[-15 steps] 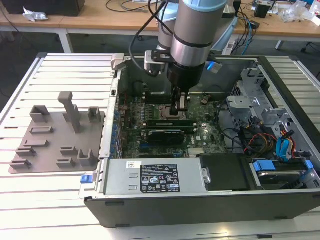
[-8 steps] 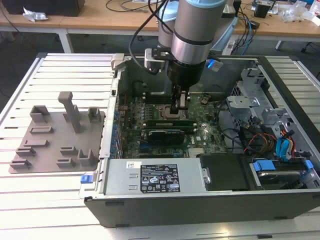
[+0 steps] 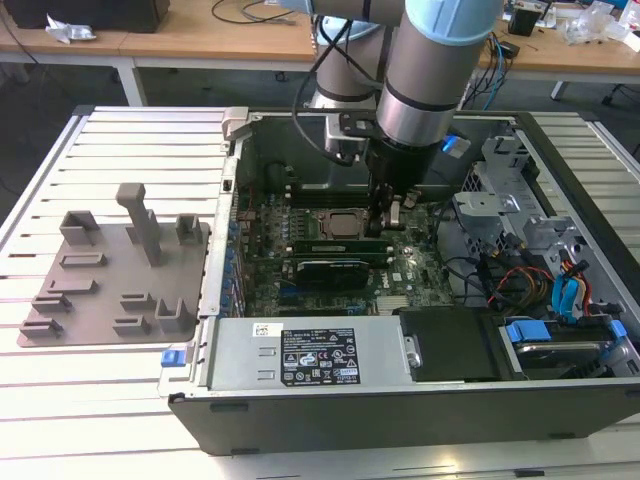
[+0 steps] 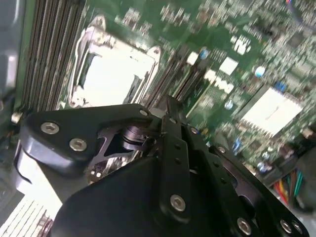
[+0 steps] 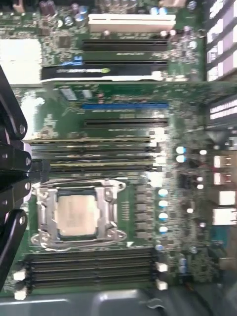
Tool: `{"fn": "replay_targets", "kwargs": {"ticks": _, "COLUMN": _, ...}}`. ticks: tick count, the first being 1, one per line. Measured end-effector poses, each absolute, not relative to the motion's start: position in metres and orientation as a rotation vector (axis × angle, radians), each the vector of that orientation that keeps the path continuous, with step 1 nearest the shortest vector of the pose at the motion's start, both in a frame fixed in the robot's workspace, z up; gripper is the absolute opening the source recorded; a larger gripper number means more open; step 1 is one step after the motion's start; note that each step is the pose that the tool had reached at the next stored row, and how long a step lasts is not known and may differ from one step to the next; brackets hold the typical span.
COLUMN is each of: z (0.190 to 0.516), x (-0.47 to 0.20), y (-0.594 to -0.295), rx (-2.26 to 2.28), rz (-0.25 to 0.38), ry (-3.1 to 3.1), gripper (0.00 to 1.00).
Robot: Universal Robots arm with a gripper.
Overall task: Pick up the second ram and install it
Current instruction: 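Press down the second ram until it locks into place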
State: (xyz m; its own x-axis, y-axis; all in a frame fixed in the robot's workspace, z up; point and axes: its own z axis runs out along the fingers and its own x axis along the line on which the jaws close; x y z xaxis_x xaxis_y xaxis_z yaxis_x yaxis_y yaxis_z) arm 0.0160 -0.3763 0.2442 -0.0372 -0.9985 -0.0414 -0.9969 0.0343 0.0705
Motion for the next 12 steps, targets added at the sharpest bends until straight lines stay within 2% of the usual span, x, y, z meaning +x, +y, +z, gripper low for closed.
{"fn": "replay_targets", "kwargs": {"ticks": 12, "z": 0.232, "x": 0.023, "y": -0.376, "rx": 2.166, "rz": -0.126, "ry": -2.246, "gripper": 0.1}}
